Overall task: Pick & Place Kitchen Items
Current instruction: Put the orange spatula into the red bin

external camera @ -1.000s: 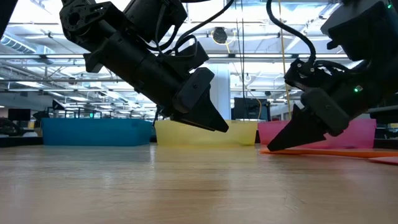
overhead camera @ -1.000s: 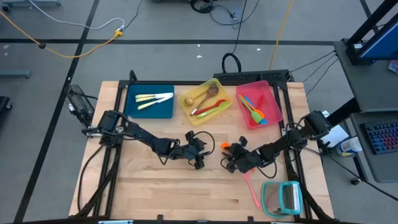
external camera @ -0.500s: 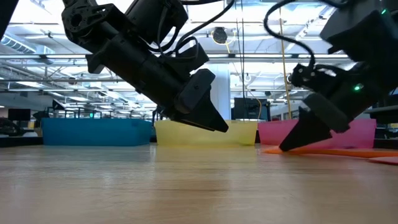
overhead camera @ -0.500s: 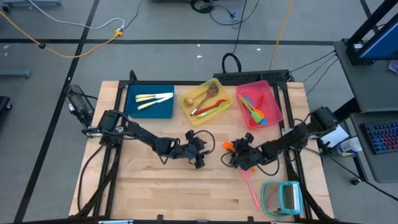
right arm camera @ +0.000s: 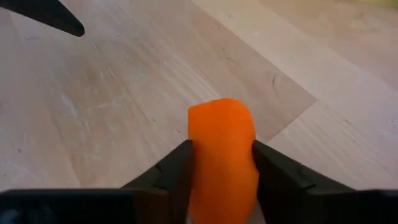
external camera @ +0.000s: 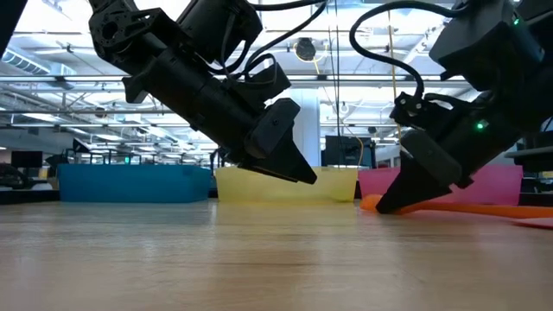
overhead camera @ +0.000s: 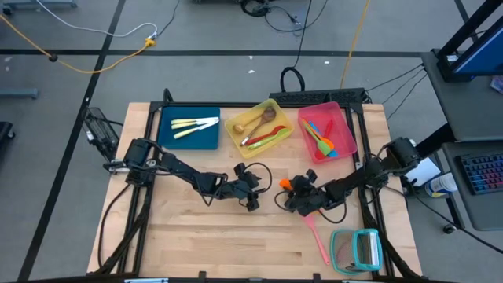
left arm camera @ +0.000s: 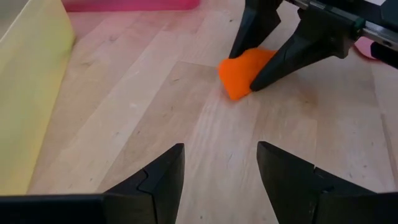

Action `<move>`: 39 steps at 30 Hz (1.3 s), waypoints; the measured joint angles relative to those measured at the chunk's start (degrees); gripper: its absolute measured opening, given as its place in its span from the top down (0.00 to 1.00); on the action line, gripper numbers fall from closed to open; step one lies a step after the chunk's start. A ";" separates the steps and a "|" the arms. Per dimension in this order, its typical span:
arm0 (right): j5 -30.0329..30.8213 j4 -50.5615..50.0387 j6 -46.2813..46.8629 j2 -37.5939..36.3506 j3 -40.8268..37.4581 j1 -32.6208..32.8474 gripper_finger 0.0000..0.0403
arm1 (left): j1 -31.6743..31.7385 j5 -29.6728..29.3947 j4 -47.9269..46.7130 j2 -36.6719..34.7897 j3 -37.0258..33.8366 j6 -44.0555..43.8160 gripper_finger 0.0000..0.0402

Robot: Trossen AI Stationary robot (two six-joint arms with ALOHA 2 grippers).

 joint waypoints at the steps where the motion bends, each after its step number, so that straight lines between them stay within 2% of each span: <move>1: -0.08 -0.09 0.58 0.01 0.00 0.00 0.66 | 0.00 0.00 0.00 0.00 0.00 0.00 0.48; 5: -0.23 0.62 2.32 0.18 -0.02 0.29 0.81 | 0.00 0.00 -0.02 0.00 0.00 0.00 0.48; 9: 0.17 6.01 0.45 0.18 -0.07 0.93 0.95 | 0.00 0.00 -0.02 0.00 0.00 0.00 0.48; 14: -0.14 12.59 -4.94 0.19 -0.20 0.90 0.94 | 0.00 0.01 -0.05 0.00 0.00 0.00 0.48; 18: -1.32 12.26 -10.66 -3.57 -0.33 0.82 0.95 | 0.00 0.02 -0.10 0.00 0.00 0.01 0.48; 22: 5.60 9.05 -16.40 -12.32 -0.21 0.83 0.96 | 0.00 0.02 -0.38 0.00 0.00 0.01 0.48; 27: 18.36 1.72 -26.04 -24.26 -0.17 0.32 0.95 | 0.00 0.02 -0.39 0.00 0.00 0.00 0.48; 33: 31.88 -2.78 -38.89 -33.98 -0.17 -4.18 0.93 | 0.00 0.02 -0.35 0.00 -0.01 0.00 0.48; 36: 33.94 -2.77 -47.43 -37.13 -0.17 -8.87 0.95 | 0.00 0.00 -0.35 0.00 0.00 0.00 0.48; 39: 34.17 -2.66 -51.89 -39.21 -0.17 -15.31 0.95 | 0.00 0.00 -0.06 0.00 0.00 -0.02 0.48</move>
